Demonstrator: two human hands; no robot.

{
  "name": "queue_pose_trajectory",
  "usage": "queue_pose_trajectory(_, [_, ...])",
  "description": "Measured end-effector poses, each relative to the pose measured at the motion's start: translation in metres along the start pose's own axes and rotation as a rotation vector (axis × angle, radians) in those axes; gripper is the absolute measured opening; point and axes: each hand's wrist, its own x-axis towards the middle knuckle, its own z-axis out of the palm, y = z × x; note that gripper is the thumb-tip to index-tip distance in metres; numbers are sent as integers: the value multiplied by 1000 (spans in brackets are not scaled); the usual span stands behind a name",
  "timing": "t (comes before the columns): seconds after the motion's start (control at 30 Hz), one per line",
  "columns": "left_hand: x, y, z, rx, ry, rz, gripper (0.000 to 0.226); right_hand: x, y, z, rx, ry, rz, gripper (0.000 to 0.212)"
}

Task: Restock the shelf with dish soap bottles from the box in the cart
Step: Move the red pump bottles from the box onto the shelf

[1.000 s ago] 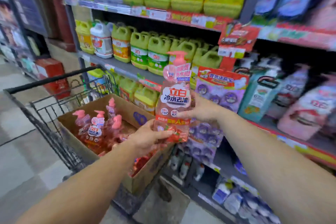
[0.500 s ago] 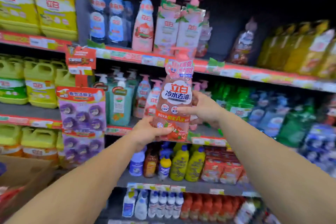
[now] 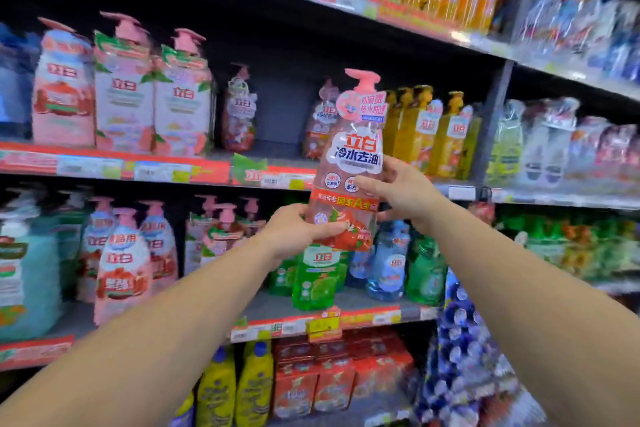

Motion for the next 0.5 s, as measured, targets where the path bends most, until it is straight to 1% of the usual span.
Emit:
queue_pose_trajectory(0.1, [38,15,1,106,18,44,47,32,-2,-14,10,36,-24,34])
queue_pose_trajectory(0.27, [104,44,-13,199,60,82,44,97,-9,-27,-7,90,-102,36])
queue_pose_trajectory(0.43, [175,59,-33,270,91,89,49,167,-9,-28,-31,170,-159,38])
queue_pose_trajectory(0.5, [199,60,-38,330,102,84,54,192,-1,-25,-37,203,-162,40])
